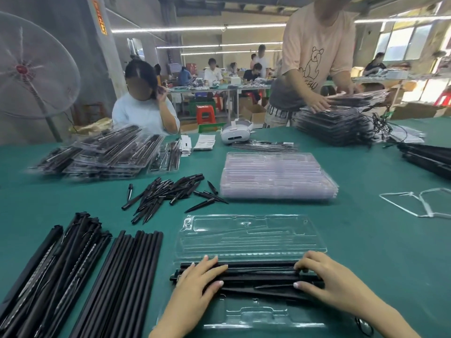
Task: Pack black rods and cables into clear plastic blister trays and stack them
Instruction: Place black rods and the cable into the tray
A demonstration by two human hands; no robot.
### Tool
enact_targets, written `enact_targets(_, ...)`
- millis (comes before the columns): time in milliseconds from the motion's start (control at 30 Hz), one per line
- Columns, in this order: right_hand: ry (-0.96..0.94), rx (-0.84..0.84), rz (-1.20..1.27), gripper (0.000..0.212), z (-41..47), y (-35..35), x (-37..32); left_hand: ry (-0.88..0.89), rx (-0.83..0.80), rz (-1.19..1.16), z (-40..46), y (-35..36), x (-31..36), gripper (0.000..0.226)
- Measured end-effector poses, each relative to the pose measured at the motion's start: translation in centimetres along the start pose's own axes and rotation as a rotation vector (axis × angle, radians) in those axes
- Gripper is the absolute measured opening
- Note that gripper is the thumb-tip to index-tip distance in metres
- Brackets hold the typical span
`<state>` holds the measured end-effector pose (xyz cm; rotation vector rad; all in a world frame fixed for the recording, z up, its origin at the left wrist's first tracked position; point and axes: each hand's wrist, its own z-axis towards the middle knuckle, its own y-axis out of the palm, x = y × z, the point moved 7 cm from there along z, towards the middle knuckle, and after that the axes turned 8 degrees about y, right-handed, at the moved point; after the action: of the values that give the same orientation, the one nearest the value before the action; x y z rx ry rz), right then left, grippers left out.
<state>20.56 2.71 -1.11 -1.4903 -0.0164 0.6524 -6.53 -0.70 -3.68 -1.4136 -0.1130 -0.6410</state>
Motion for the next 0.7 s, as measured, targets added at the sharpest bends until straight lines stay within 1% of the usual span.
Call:
enact_targets(67,-0.008,0.036,0.003,0.020,-0.3,-0.4,-0.5,-0.002,-0.062,0.008,0.0,0.2,-0.3,0.041)
enact_targets(133,-0.026,0.132,0.038,0.007,-0.8,-1.4,-1.1,-0.009,-0.093,0.072,0.1,0.4,-0.5,0.043)
enact_targets(167,-0.046,0.188,0.053,0.004,-1.1,-1.9,-1.3,-0.021,-0.104,0.083,0.2,0.5,-0.5,0.043)
enact_targets(233,-0.093,0.257,0.055,0.008,-1.8,-2.6,-2.0,-0.036,-0.111,0.066,0.1,0.6,-0.4,0.043)
enact_targets(300,-0.188,0.259,0.027,0.003,-2.6,-2.6,-2.6,-0.050,-0.118,0.043,-0.1,0.6,-0.3,0.043)
enact_targets(400,-0.303,0.254,-0.015,0.034,-3.7,-2.2,-2.8,-0.051,-0.110,0.060,-0.2,0.4,-0.2,0.045)
enact_targets(467,-0.351,0.307,-0.010,0.041,-4.3,-2.3,-2.9,-0.047,-0.101,0.067,-0.2,0.4,-0.2,0.046)
enact_targets(533,-0.318,0.381,0.053,0.038,-4.2,-3.1,-2.7,-0.050,-0.109,0.068,-0.3,0.4,-0.2,0.046)
enact_targets(567,-0.287,0.426,0.070,0.032,-3.9,-3.6,-2.8,-0.053,-0.115,0.070,-0.3,0.4,-0.2,0.046)
enact_targets(633,-0.215,0.475,0.090,0.013,-3.3,-4.3,-2.6,-0.057,-0.119,0.085,-0.3,0.3,-0.2,0.048)
enact_targets(667,-0.176,0.466,0.106,0.008,-3.0,-4.3,-2.5,-0.057,-0.118,0.098,-0.4,0.2,-0.1,0.049)
enact_targets(700,-0.137,0.445,0.130,0.014,-2.8,-4.3,-2.3,-0.057,-0.119,0.114,-0.5,0.2,-0.1,0.050)
